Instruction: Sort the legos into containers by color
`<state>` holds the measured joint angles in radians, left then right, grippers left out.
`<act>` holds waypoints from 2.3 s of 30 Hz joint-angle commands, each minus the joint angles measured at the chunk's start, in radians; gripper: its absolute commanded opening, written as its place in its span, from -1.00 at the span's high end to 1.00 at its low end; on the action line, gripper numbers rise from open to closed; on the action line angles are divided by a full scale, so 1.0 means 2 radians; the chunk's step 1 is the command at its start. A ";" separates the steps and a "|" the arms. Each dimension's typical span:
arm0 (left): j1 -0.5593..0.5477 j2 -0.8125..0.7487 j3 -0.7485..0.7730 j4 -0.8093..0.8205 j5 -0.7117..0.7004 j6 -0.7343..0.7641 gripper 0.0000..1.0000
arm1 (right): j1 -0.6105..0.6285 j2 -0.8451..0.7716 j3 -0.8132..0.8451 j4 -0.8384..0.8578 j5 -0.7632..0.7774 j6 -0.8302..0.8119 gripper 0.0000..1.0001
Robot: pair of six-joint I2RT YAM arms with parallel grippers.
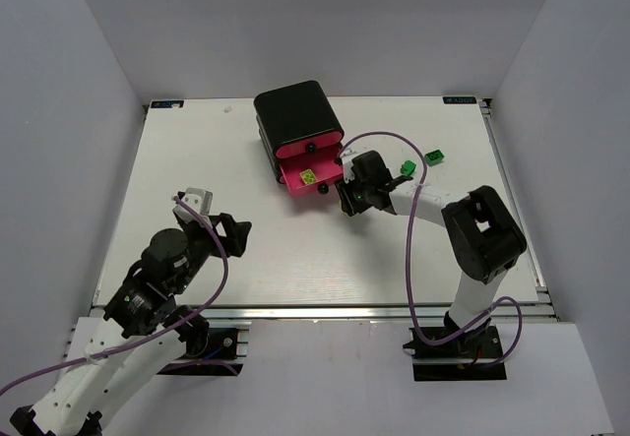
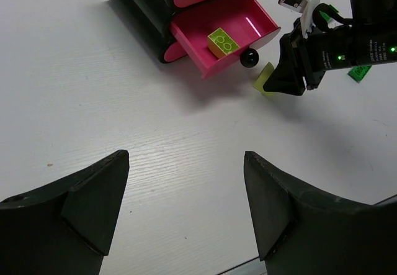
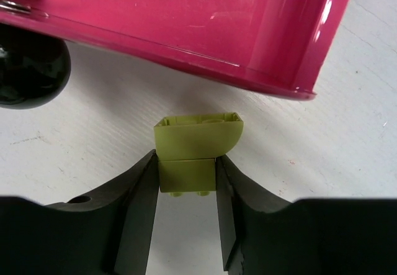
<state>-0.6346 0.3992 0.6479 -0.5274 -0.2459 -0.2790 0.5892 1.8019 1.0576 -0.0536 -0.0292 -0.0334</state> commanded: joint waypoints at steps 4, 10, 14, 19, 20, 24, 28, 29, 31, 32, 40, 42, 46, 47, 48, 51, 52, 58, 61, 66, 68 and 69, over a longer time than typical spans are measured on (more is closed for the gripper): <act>-0.002 0.001 0.000 0.022 0.027 0.003 -0.67 | -0.005 -0.009 -0.011 -0.018 -0.032 -0.018 0.81; 0.004 0.001 -0.015 0.057 0.086 -0.031 -0.62 | -0.012 -0.063 -0.025 -0.067 -0.108 -0.083 1.00; 0.004 0.031 -0.039 0.108 0.170 -0.107 -0.52 | -0.012 -0.126 -0.034 -0.145 -0.232 -0.183 1.00; -0.004 0.148 -0.036 0.163 0.273 -0.202 -0.45 | -0.002 -0.208 -0.067 -0.199 -0.314 -0.274 1.00; -0.004 0.165 -0.035 0.184 0.284 -0.214 -0.45 | 0.003 -0.239 -0.073 -0.199 -0.324 -0.301 1.00; -0.013 0.214 -0.031 0.247 0.320 -0.274 -0.47 | 0.021 -0.297 -0.083 -0.192 -0.316 -0.342 1.00; -0.024 0.260 -0.003 0.260 0.316 -0.295 -0.53 | 0.042 -0.339 -0.069 -0.189 -0.291 -0.366 1.00; -0.024 0.270 0.003 0.259 0.315 -0.298 -0.53 | 0.044 -0.344 -0.066 -0.186 -0.289 -0.372 1.00; -0.035 0.290 0.016 0.280 0.313 -0.304 -0.54 | 0.052 -0.353 -0.059 -0.182 -0.282 -0.372 1.00; -0.036 0.306 0.020 0.286 0.312 -0.308 -0.54 | 0.057 -0.354 -0.056 -0.181 -0.279 -0.373 1.00; -0.073 0.369 0.039 0.331 0.294 -0.326 -0.63 | 0.074 -0.371 -0.068 -0.149 -0.272 -0.357 1.00; -0.079 0.382 0.043 0.333 0.289 -0.327 -0.63 | 0.075 -0.376 -0.071 -0.141 -0.270 -0.356 1.00; -0.089 0.397 0.057 0.331 0.279 -0.323 -0.61 | 0.075 -0.386 -0.076 -0.137 -0.265 -0.356 1.00; -0.095 0.400 0.063 0.330 0.274 -0.323 -0.52 | 0.076 -0.387 -0.079 -0.134 -0.264 -0.355 1.00; -0.095 0.404 0.064 0.329 0.273 -0.322 -0.45 | 0.074 -0.390 -0.080 -0.132 -0.259 -0.355 1.00; -0.099 0.406 0.069 0.333 0.269 -0.321 -0.32 | 0.073 -0.395 -0.088 -0.125 -0.250 -0.355 1.00; -0.099 0.404 0.071 0.332 0.267 -0.321 -0.32 | 0.073 -0.396 -0.090 -0.124 -0.248 -0.356 1.00; -0.099 0.388 0.076 0.323 0.259 -0.318 -0.41 | 0.072 -0.402 -0.104 -0.122 -0.240 -0.360 1.00; -0.099 0.385 0.078 0.316 0.260 -0.316 -0.41 | 0.073 -0.404 -0.103 -0.120 -0.239 -0.356 1.00; -0.099 0.385 0.073 0.317 0.265 -0.317 -0.31 | 0.072 -0.402 -0.098 -0.119 -0.245 -0.351 1.00; -0.099 0.386 0.067 0.318 0.268 -0.317 -0.29 | 0.071 -0.401 -0.096 -0.118 -0.246 -0.349 1.00; -0.099 0.388 0.066 0.320 0.269 -0.318 -0.28 | 0.071 -0.400 -0.095 -0.119 -0.248 -0.349 1.00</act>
<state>-0.8276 1.1992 0.7666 0.1040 0.2806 -0.9176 0.7341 1.0126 0.8532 -0.3313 -0.5144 -0.7395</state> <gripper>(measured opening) 0.646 0.435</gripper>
